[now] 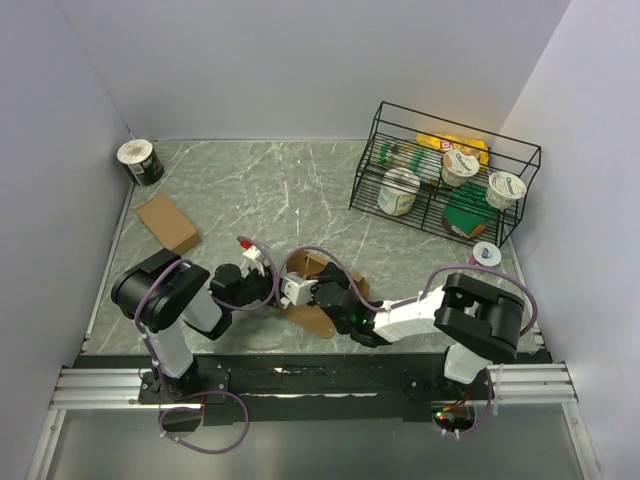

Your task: Fold the paper box

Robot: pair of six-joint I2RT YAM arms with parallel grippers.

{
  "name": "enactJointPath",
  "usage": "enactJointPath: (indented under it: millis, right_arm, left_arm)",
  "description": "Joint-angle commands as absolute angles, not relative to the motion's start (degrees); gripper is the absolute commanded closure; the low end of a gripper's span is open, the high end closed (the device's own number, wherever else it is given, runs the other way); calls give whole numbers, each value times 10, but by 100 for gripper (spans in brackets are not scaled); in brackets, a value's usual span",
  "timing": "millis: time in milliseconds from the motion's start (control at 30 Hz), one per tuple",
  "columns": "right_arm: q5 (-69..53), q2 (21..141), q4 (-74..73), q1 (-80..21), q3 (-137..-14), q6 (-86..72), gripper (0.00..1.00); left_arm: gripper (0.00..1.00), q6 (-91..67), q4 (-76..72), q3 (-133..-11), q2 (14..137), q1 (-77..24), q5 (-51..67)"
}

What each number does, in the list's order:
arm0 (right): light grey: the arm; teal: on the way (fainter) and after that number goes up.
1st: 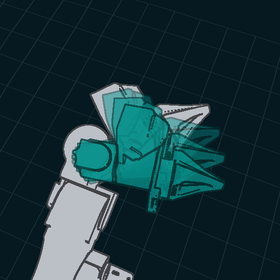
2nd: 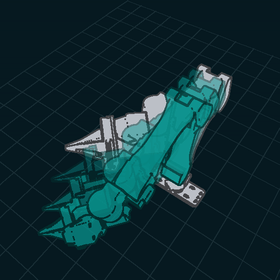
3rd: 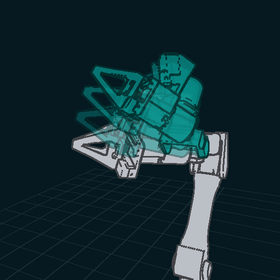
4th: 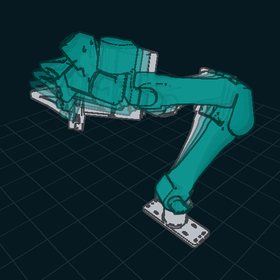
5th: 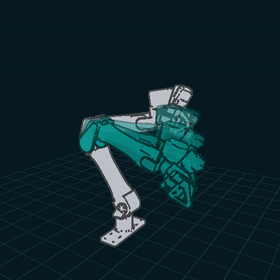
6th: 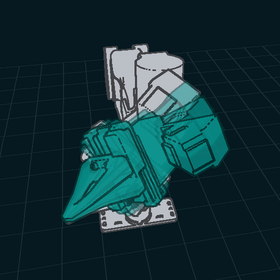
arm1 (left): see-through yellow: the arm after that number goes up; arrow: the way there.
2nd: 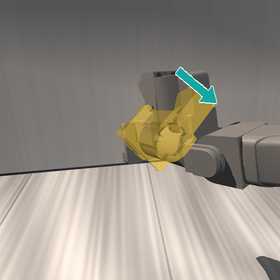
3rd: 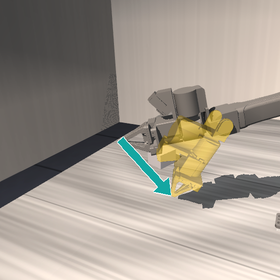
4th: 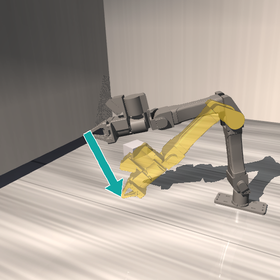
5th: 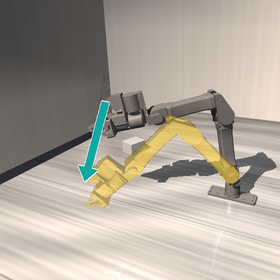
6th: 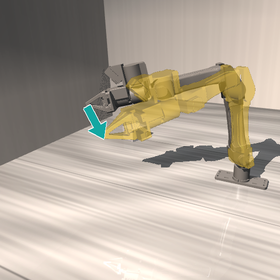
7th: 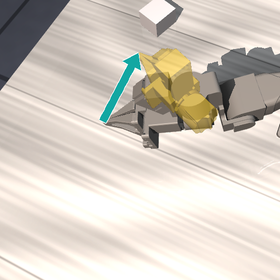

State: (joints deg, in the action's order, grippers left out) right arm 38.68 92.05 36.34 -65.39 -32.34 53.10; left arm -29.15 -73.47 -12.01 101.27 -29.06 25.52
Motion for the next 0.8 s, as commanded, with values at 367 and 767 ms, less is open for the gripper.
enactJointPath:
  millis: [367, 767]
  right_arm:
    - [409, 927, 376, -708, -317, 526, 100]
    - [412, 927, 314, -744, -316, 448, 100]
  left_arm:
    - [71, -331, -829, -101, 1031, -360, 193]
    - [71, -344, -867, -93, 1047, -374, 179]
